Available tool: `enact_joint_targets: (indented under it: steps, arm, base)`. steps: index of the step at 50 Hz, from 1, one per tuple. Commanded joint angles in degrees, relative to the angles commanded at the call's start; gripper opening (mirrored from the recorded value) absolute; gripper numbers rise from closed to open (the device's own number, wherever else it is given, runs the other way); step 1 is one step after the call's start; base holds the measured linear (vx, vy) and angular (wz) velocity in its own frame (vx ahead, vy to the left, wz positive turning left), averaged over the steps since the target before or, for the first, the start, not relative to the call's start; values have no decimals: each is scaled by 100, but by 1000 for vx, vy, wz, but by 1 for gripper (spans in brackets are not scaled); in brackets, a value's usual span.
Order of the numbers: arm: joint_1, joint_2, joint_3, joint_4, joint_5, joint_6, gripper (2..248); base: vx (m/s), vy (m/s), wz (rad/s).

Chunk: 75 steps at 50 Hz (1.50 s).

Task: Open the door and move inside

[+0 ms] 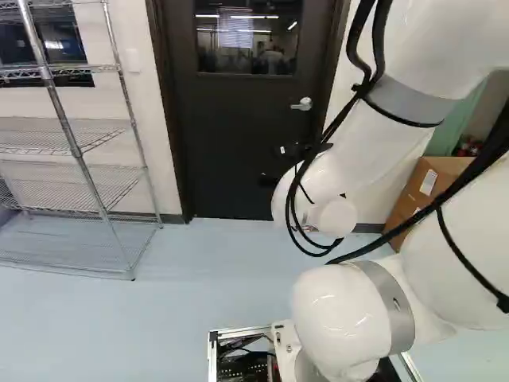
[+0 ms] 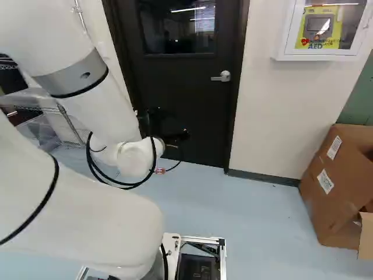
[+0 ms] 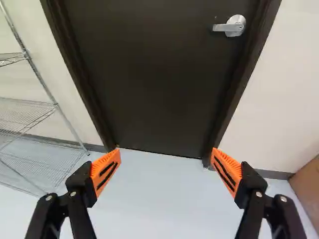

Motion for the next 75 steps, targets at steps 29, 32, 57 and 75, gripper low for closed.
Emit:
enact_joint_targets:
  steps: [29, 32, 57, 75]
  arm:
    - [0, 0, 0, 0, 0, 0, 247]
    - [0, 0, 0, 0, 0, 0, 247]
    - [0, 0, 0, 0, 0, 0, 247]
    - [0, 0, 0, 0, 0, 0, 247]
  base:
    - [196, 45, -224]
    - [202, 54, -240]
    - [191, 70, -235]
    - [182, 85, -242]
